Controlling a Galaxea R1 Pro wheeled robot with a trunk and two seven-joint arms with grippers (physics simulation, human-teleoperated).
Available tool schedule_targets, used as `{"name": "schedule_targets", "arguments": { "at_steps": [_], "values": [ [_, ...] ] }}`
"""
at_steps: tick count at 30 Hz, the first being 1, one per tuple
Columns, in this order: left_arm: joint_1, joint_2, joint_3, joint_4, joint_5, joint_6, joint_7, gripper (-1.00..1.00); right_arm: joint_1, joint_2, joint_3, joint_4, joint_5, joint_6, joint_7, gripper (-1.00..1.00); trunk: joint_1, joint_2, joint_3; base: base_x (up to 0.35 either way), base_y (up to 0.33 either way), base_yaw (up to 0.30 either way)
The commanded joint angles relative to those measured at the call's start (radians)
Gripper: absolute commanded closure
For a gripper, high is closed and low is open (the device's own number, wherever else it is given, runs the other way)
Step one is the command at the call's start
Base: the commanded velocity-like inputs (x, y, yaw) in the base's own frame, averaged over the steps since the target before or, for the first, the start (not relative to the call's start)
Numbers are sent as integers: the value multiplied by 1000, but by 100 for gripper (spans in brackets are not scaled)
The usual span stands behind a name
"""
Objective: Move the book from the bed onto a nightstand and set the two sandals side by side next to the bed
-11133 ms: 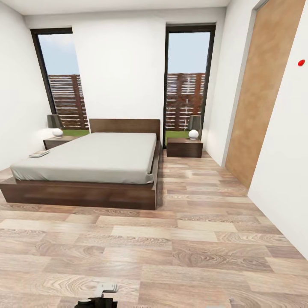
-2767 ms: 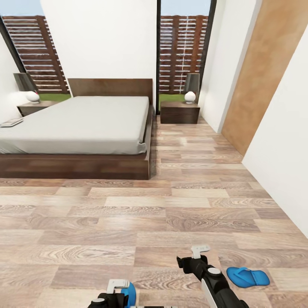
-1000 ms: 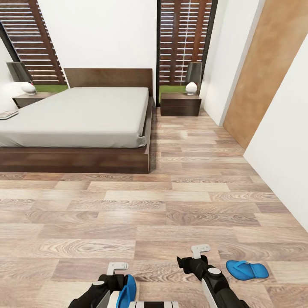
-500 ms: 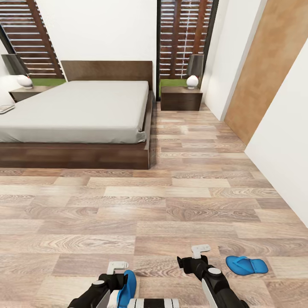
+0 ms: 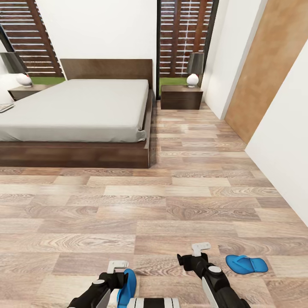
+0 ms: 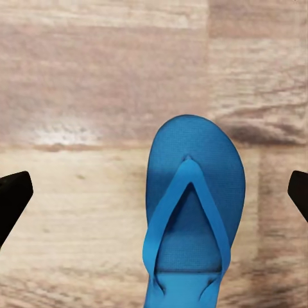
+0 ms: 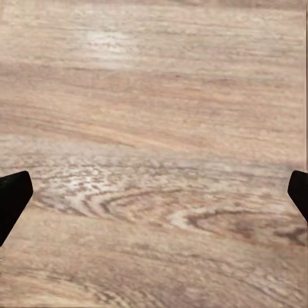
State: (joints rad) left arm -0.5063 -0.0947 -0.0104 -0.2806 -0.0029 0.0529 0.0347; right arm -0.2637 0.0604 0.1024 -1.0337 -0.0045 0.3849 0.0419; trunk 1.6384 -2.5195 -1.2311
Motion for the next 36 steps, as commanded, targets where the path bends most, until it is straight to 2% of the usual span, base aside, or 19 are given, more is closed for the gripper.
{"name": "schedule_targets", "arguments": {
  "at_steps": [1,7,14,18,28,36],
  "values": [
    [0,0,-1,-2,0,6,4,-100,0,0,-1,-2,0,5,3,-100,0,0,-1,0,0,0],
    [0,-2,-2,-5,0,2,4,-100,16,1,0,-89,-1,16,3,-100,0,0,-1,0,0,0],
    [0,-5,-2,-18,0,0,5,-100,66,1,0,-220,0,80,2,-100,0,0,-1,0,0,0],
    [0,-6,-3,-22,0,0,5,-100,77,0,-1,-277,0,114,2,-100,2,-1,-16,0,0,0],
    [0,-8,-3,-25,-1,-2,3,-100,97,-2,-2,-337,0,147,2,-100,6,-4,-55,0,0,0],
    [0,-8,-4,-35,-2,-3,2,-100,102,-5,-6,-358,0,154,2,-100,6,-4,-55,0,0,0]
  ]
}}
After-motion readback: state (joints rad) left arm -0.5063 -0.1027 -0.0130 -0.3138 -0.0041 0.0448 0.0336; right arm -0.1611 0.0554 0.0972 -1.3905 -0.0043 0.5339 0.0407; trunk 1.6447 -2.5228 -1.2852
